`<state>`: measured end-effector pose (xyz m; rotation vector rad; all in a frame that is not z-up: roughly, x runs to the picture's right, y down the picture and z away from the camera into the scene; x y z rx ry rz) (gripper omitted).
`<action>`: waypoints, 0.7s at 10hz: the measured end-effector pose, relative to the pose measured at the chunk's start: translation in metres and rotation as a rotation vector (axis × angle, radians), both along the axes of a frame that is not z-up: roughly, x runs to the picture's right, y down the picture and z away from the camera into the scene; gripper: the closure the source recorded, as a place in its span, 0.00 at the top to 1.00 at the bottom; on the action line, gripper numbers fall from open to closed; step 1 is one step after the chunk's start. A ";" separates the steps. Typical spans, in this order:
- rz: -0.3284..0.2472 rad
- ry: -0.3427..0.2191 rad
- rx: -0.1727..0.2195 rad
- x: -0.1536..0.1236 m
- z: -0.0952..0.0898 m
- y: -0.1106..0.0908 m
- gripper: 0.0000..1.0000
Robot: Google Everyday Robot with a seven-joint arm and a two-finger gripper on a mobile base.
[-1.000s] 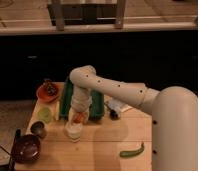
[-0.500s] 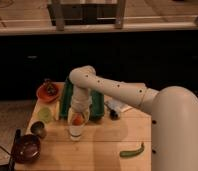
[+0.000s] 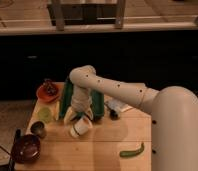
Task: Place apple in paper cup
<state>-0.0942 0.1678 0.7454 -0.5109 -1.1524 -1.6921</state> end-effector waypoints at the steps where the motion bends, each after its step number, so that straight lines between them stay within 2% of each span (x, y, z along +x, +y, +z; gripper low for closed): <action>1: 0.000 0.001 0.000 0.000 0.000 0.000 0.80; 7: 0.018 0.019 0.007 0.013 -0.002 -0.007 0.80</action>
